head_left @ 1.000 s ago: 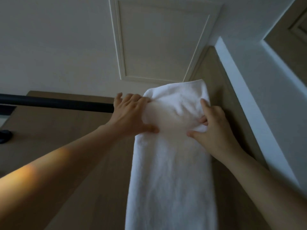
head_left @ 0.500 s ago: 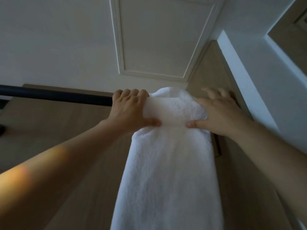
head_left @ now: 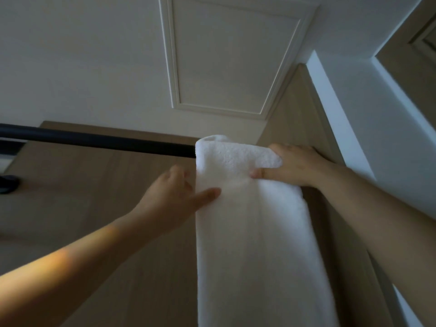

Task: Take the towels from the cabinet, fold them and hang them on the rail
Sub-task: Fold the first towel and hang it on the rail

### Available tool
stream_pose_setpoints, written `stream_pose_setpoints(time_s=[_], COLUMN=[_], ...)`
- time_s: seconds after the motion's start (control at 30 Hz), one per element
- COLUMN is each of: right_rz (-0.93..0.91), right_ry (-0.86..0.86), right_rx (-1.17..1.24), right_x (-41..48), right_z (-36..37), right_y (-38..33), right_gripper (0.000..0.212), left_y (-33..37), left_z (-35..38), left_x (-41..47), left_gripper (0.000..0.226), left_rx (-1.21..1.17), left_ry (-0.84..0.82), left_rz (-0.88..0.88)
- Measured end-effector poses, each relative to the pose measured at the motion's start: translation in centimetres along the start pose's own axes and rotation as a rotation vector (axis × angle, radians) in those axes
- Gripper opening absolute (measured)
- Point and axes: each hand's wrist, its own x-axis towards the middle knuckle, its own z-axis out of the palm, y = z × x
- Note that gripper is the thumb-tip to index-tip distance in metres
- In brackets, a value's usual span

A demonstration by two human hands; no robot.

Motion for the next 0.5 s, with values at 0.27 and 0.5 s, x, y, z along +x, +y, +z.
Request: stream_pose_setpoints(time_s=[0.27, 0.5], right_rz=[0.057, 0.191], right_ry=[-0.003, 0.448], right_rx=[0.035, 0.416], right_x=[-1.0, -8.4], right_z=[-0.6, 0.3], right_y=[-0.3, -1.4], right_gripper=[0.089, 0.048], left_y=[2.1, 4.1], left_z=[1.7, 1.1], left_x=[-0.9, -0.8], left_gripper=[0.023, 0.029], left_rx=[-0.63, -0.592], left_ry=[-0.049, 0.069], left_rz=[-0.197, -0.187])
